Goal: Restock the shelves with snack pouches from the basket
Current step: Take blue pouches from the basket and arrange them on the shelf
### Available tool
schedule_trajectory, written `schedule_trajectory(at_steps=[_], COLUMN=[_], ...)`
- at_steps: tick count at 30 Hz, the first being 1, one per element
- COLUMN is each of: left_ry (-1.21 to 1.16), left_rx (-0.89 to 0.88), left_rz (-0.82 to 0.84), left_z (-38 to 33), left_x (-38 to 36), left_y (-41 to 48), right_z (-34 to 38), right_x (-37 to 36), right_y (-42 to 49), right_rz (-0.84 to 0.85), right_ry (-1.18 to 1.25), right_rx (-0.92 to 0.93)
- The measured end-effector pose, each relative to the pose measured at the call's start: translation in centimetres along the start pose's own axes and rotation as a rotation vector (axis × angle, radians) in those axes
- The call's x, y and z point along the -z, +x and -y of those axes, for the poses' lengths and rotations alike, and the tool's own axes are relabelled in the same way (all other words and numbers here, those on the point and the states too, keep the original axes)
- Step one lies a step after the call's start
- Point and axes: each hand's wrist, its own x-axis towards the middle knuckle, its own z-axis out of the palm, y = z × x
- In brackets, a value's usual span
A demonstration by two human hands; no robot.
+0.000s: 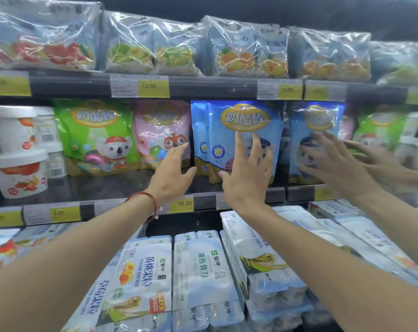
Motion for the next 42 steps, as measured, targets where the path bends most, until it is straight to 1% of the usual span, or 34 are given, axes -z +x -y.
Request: schedule_trajectory(at_steps=[3,7,10,14,16,20,22,28,31,33,34,37,40,42], left_ry=[-0.109,-0.178,-0.241,-0.212,-0.192,-0.242,-0.257,-0.142,-0.009,0.101,0.165,0.319,0.453,0.511], left_rx=[0.013,0.074,0.088,0.094,0.087,0.090,0.106,0.135,0.056,0.043,0.042,0.092,0.081,0.101], left_rz=[0.084,0.182,0.199,0.200,0.231,0.321,0.323,0.222,0.049,-0.079,-0.100,-0.083,-0.187,-0.206], left_z=[-0.6,-0.2,0.0,0.4,0.6,0.7,0.8,1.6,1.2,1.2,1.2,0.7,1.4,2.4], left_x=[-1.6,-2.5,-2.6,-2.3,-2.2,-2.3,-2.3,-2.6,-2.3,-2.2,-2.2,-2.4,-2.6,-2.9], left_y=[1.2,2.7,2.9,2.9,3.0,3.0,2.9,3.3,3.2,3.1,3.0,3.2,4.2,4.8], right_z=[-0.4,-1.7,-2.1,-1.9,-1.9,-1.8,-1.4,-0.4,-0.4,-0.4,-0.4,-0.5,-0.7,-0.8], right_x=[-0.6,-1.4,-2.0,-2.7,-3.0,-3.4,-3.7,-5.3,-5.8,-6.3,-6.6,-7.3,-7.7,-8.0], right_y=[0.5,0.7,1.7,2.8,3.1,3.8,4.5,6.2,7.4,8.0,8.3,9.0,9.4,9.6], right_rz=[-0.009,-0.010,-0.002,0.016,0.013,0.046,0.088,0.153,0.190,0.209,0.212,0.210,0.218,0.229], right_ry=[0.032,0.038,0.075,0.126,0.130,0.102,0.093,0.039,0.042,0.055,0.055,0.049,0.051,0.064], right_rx=[-0.002,0.099,0.145,0.156,0.160,0.180,0.178,0.135,0.120,0.102,0.095,0.086,0.089,0.085])
